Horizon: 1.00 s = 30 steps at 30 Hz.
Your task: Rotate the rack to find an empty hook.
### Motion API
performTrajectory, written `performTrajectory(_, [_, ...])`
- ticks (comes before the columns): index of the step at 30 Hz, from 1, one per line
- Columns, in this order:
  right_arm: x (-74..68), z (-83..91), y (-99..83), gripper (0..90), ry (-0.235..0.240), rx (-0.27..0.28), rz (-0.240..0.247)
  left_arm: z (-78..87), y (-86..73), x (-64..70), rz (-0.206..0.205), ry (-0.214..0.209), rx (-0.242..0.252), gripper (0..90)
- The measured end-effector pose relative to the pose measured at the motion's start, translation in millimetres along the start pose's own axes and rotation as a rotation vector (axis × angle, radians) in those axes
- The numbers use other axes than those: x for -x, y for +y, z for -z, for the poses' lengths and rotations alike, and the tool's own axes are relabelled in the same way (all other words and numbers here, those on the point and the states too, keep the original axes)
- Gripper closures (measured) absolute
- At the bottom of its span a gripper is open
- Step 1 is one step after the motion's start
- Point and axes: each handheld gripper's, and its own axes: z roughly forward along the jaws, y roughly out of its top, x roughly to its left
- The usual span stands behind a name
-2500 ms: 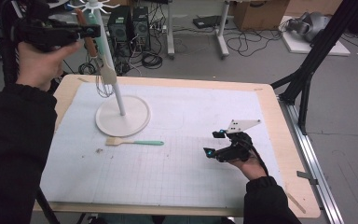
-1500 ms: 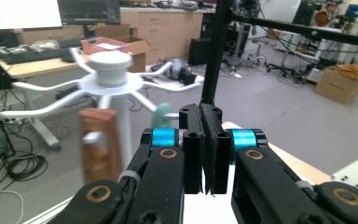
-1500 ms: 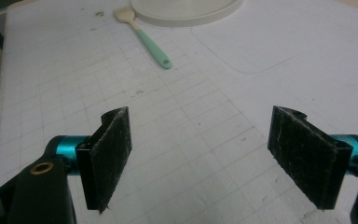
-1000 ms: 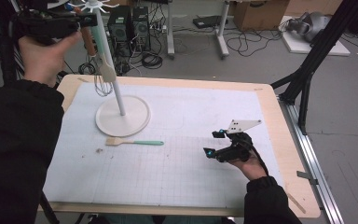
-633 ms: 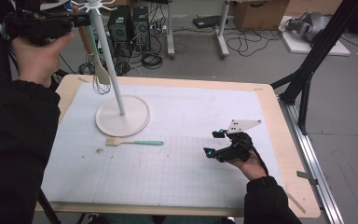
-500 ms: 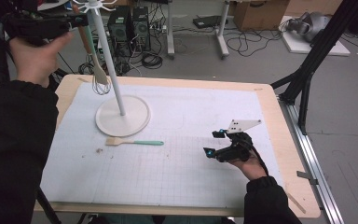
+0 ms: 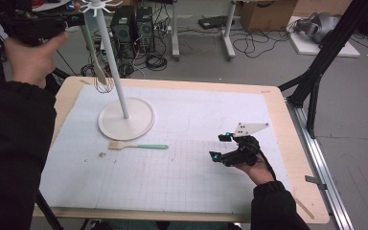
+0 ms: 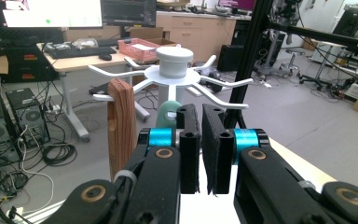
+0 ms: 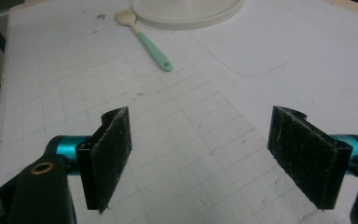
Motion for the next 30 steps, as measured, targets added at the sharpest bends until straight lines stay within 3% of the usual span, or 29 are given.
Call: performTrajectory(30, [-4.4,-0.3,1.0,20.5,0.003,-0.005,0.003,27.2,-28.1,3.1,-0.031,-0.036,-0.031,74.0])
